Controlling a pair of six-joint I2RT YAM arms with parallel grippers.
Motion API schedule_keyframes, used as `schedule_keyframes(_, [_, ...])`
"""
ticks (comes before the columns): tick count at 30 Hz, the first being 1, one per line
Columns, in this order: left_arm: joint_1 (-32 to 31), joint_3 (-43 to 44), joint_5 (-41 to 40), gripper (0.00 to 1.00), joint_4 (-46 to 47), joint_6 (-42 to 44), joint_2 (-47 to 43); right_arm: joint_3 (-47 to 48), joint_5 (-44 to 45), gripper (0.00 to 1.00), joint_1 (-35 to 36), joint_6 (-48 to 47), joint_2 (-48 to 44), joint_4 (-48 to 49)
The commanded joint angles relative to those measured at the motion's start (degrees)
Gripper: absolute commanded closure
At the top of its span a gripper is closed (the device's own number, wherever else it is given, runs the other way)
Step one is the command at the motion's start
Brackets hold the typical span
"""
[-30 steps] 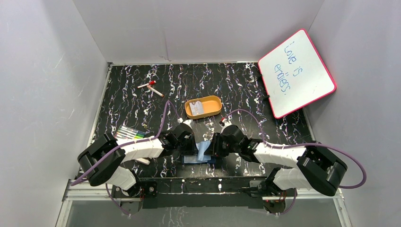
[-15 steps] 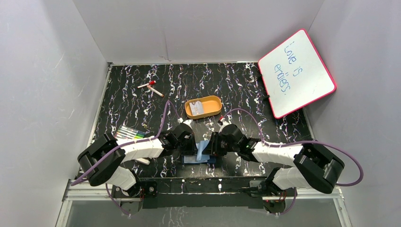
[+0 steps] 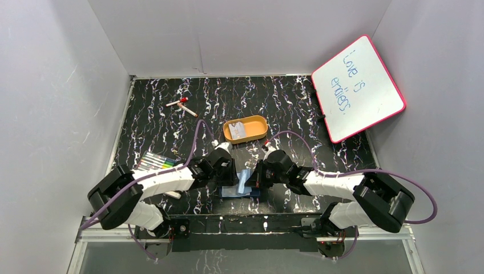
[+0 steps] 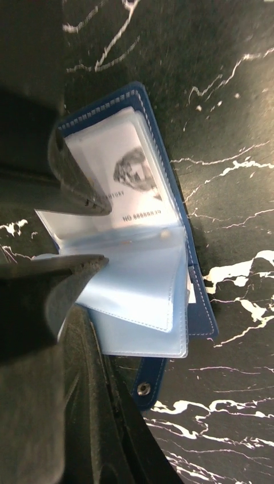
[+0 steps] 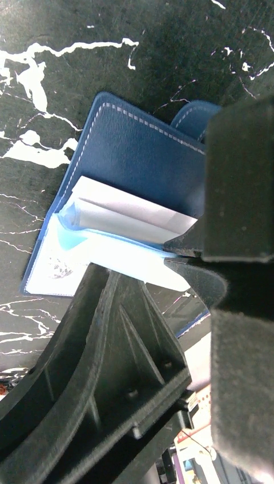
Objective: Put the credit cards into the card holder
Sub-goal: Turn over the card slot in the card holder.
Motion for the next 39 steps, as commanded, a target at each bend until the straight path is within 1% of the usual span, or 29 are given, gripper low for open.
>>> schedule_keyframes(1, [-0.1,2.4,-4.6,0.61,-5.8,1.1,-4.5,1.8,0.4,1.00,0.2,0.3,-1.6,2.6])
schedule_keyframes(4, [-0.1,3.0,-5.7,0.42,-7.6,1.0,-7.4,1.9,0.4,1.00,0.2,0.3,-1.5,2.5])
schedule_keyframes(6, [-0.1,2.9,-4.8,0.35,-7.3,1.4,-9.0,2.0,0.4,1.00,0.2,0.3,-1.3,2.5])
schedule_keyframes(9, [-0.1,2.1,-1.1,0.31,-4.4,2.5,-10.3,2.0,0.5,1.00,0.2,0.4,-1.0,2.7])
schedule_keyframes(11, [-0.1,2.1,2.1,0.30,-2.7,3.2,-10.1,2.1,0.5,1.00,0.2,0.5,-0.8,2.8])
schedule_keyframes(14, [-0.1,2.2,4.6,0.31,-2.2,3.6,-8.8,2.1,0.5,1.00,0.2,0.5,-0.6,2.8])
schedule_keyframes(17, [-0.1,1.5,6.0,0.39,-1.0,3.7,-7.6,2.1,0.6,1.00,0.2,0.5,-0.6,2.8])
schedule_keyframes(22, [-0.1,0.9,6.8,0.60,1.2,3.7,-5.0,2.2,0.4,1.00,0.2,0.5,-0.5,2.8])
schedule_keyframes(27, [-0.1,1.1,7.2,0.75,2.1,3.6,-2.9,2.3,0.4,1.00,0.2,0.4,-0.7,2.7])
schedule_keyframes(30, [-0.1,1.1,7.0,0.88,2.2,3.6,-2.1,2.2,0.3,1.00,0.2,0.3,-0.8,2.6])
schedule_keyframes(32, [-0.1,1.0,6.6,0.98,2.1,3.8,-1.7,2.1,0.4,1.00,0.2,0.3,-1.0,2.4])
schedule_keyframes(33, [-0.1,1.0,6.0,1.00,1.7,3.8,-1.5,2.0,0.5,1.00,0.2,0.3,-1.1,2.3])
schedule_keyframes(39, [-0.1,-0.4,2.4,1.00,0.7,3.3,-3.3,1.1,1.9,1.00,0.2,0.6,-2.6,0.4])
